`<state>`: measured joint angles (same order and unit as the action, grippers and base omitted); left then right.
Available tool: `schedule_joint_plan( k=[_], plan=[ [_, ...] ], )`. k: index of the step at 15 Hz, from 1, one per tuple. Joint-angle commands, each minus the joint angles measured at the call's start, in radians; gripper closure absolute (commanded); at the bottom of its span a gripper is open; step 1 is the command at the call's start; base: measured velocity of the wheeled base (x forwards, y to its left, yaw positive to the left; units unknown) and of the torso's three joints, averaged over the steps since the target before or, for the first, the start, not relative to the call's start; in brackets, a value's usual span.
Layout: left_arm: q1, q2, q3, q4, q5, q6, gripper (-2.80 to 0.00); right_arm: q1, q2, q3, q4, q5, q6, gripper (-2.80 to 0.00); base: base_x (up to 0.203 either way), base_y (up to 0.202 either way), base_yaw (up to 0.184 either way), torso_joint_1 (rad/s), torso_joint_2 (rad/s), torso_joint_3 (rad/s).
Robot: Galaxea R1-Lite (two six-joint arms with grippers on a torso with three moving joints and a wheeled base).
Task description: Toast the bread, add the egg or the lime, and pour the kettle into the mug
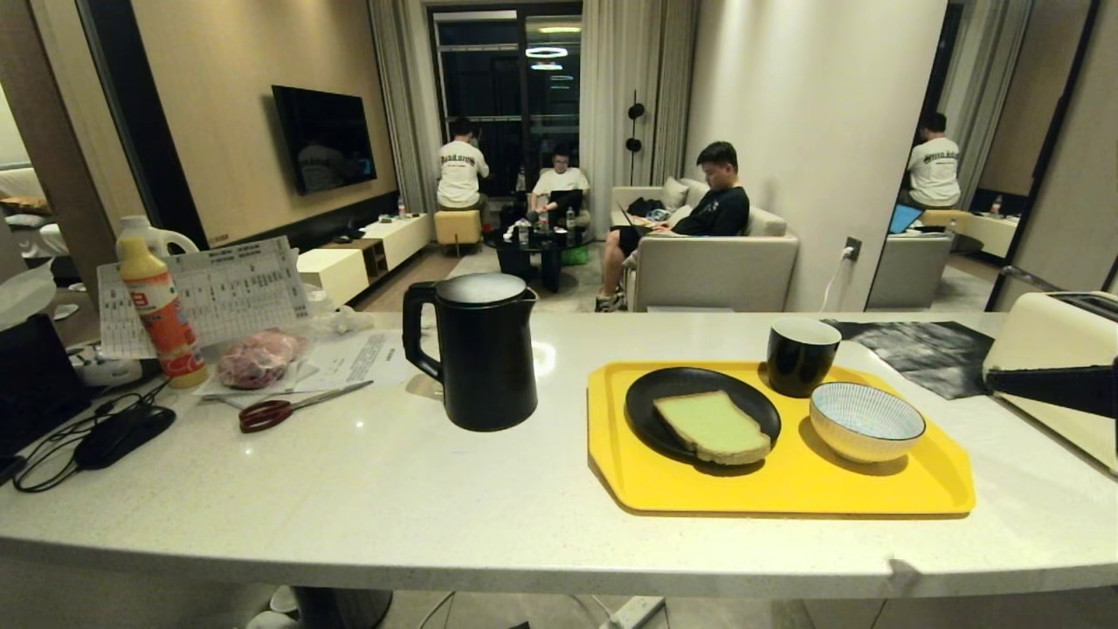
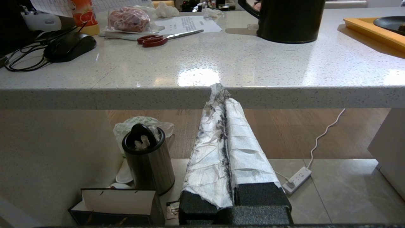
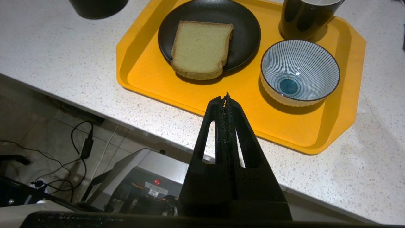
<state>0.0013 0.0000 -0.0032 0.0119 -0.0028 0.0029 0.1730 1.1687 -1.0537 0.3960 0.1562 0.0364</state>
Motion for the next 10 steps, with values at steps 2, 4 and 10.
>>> schedule_joint_plan(
  k=[2,4,10],
  plan=[
    [0.000,-0.003,0.000,0.000,0.000,0.000,0.00,0.000,0.055,-0.016,0.006,0.000,0.006,0.00,0.000,0.000,0.000,0.000,0.00,0.000],
    [0.000,-0.003,0.000,0.000,0.000,0.000,0.00,0.000,0.076,-0.008,0.006,0.000,0.041,0.00,0.000,0.000,0.000,0.000,0.00,0.000],
    [0.000,-0.003,0.000,0.000,0.000,0.000,0.00,0.002,0.085,0.025,0.006,0.118,0.148,-2.80,0.000,0.000,0.000,0.000,0.00,0.000]
  ],
)
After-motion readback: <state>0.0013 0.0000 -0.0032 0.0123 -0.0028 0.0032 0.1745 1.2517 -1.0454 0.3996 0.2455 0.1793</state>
